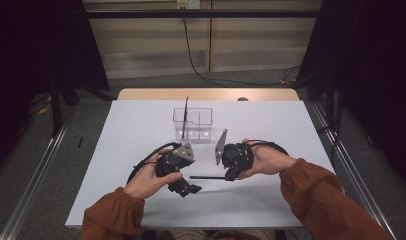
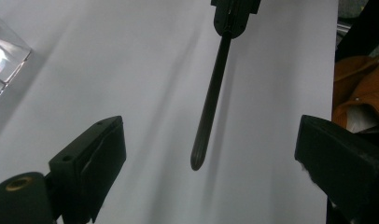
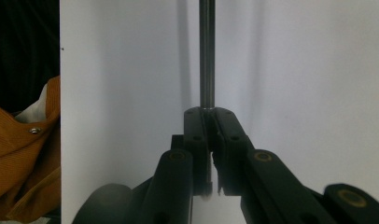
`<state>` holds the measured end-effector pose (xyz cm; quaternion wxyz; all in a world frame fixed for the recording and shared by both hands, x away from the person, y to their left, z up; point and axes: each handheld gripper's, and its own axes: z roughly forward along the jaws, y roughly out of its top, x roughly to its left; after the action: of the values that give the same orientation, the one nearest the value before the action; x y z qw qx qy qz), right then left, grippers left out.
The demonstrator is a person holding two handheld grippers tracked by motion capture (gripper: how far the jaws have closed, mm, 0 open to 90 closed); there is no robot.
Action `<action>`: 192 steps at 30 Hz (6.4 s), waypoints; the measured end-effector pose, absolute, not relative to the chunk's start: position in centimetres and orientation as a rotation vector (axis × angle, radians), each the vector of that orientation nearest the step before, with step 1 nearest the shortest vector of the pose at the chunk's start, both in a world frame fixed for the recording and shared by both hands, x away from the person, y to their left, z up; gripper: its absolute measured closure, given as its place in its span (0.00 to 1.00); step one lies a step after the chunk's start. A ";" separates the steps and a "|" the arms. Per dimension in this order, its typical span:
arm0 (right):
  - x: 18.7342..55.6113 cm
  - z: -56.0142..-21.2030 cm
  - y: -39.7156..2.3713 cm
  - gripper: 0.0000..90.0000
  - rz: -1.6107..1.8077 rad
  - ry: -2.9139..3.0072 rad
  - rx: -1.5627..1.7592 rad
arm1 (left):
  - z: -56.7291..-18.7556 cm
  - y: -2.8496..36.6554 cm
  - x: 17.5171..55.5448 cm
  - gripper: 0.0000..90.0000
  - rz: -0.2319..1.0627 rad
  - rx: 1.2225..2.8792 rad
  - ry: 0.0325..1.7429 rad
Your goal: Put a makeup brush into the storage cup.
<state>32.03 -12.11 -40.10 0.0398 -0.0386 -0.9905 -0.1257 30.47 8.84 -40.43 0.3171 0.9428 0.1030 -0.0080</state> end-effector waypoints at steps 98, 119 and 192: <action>32.4 -41.7 -17.5 0.09 -1.009 -2.935 -0.505 | -41.5 10.7 32.0 0.93 -0.120 2.485 0.334; 31.4 -43.1 -19.6 0.08 -1.260 -2.793 -0.556 | -42.0 13.0 31.2 0.93 -0.080 2.340 0.424; 30.4 -42.1 -18.6 0.31 -1.887 -2.417 -0.690 | -43.7 11.5 29.3 0.93 0.047 1.907 0.388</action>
<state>30.42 -18.63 -42.12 -0.0005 -0.2195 -0.7690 -0.6004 29.35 11.53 -43.67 0.5624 0.8100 0.1649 0.0201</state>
